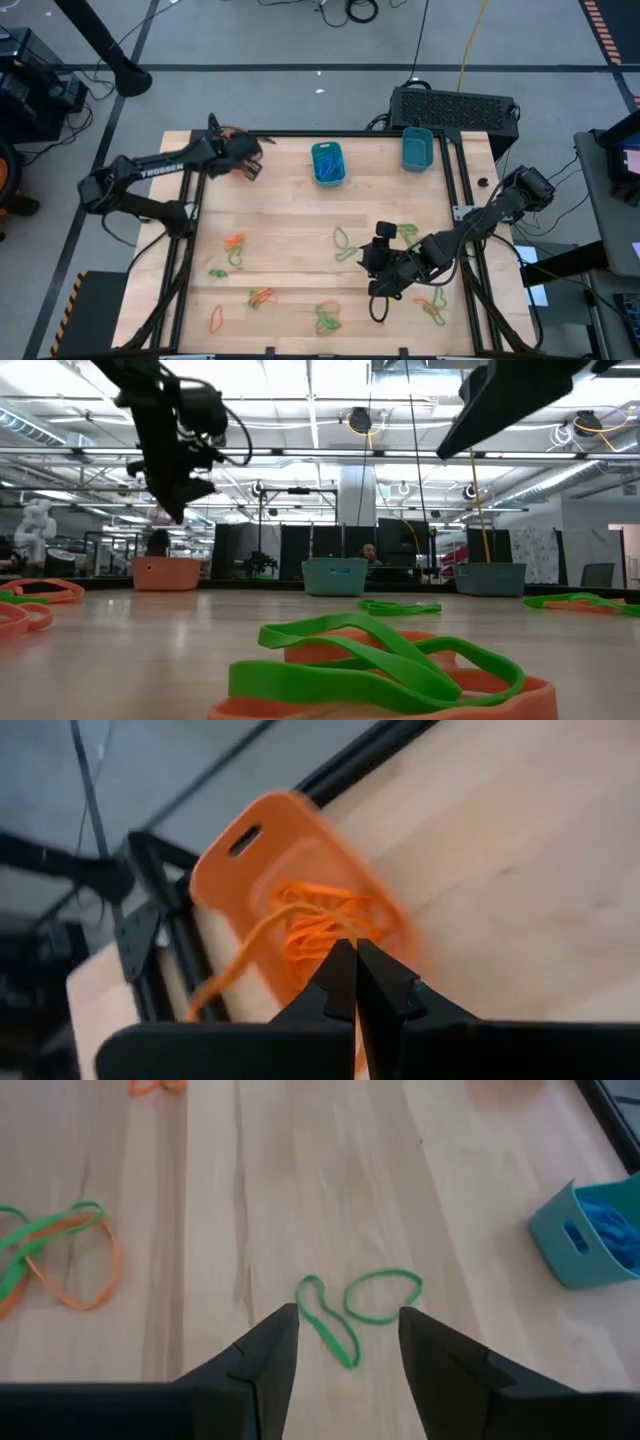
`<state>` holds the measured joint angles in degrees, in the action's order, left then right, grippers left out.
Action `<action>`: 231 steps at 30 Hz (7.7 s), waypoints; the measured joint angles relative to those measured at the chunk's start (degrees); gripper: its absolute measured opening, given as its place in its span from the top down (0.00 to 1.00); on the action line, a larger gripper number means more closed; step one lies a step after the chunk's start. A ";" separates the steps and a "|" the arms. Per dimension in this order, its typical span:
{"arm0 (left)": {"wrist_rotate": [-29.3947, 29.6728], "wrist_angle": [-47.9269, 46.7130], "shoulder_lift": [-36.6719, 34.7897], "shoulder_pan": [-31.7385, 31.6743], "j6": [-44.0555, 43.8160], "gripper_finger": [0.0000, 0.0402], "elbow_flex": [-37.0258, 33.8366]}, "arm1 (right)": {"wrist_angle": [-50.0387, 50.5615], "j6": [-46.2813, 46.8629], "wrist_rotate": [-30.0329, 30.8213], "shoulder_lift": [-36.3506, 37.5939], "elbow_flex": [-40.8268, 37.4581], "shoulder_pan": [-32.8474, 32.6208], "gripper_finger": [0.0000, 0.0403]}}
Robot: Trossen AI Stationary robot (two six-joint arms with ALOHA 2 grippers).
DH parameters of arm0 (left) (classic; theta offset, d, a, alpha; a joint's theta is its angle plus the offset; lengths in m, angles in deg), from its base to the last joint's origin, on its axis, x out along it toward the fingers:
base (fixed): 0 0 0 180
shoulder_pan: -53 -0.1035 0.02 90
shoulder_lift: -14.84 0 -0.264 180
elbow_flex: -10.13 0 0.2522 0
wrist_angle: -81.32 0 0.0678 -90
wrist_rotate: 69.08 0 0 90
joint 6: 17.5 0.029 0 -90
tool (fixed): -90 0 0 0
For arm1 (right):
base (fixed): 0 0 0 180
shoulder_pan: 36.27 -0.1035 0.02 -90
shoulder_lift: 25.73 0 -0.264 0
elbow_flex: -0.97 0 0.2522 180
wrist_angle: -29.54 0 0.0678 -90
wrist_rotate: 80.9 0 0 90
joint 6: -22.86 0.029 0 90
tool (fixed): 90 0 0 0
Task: Sort rubber bands into baskets
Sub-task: Put the orange rubber band into the orange bin
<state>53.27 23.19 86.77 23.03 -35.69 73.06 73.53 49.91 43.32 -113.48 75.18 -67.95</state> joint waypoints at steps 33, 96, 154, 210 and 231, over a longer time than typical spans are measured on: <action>-7.58 4.69 9.22 -13.51 10.01 0.56 -0.07 | 2.24 -2.09 0.22 0.14 -0.77 0.34 0.59; -12.56 57.10 0.21 39.01 5.10 0.56 -12.22 | 12.07 24.47 -30.92 2.27 -20.68 24.09 0.70; -23.75 70.03 6.73 41.90 12.55 0.56 -12.12 | -1.02 13.65 -21.60 14.64 -8.64 13.68 1.00; -38.04 98.92 30.27 42.77 19.06 0.99 -5.95 | -26.87 -1.62 -23.72 4.94 -8.66 13.35 0.76; 2.66 17.22 -3.25 15.66 11.24 1.00 -6.10 | -15.26 -1.35 -14.56 5.03 -8.66 13.57 0.61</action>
<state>55.93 40.42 83.52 38.69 -24.45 66.96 58.27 48.56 28.76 -108.45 66.52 -54.37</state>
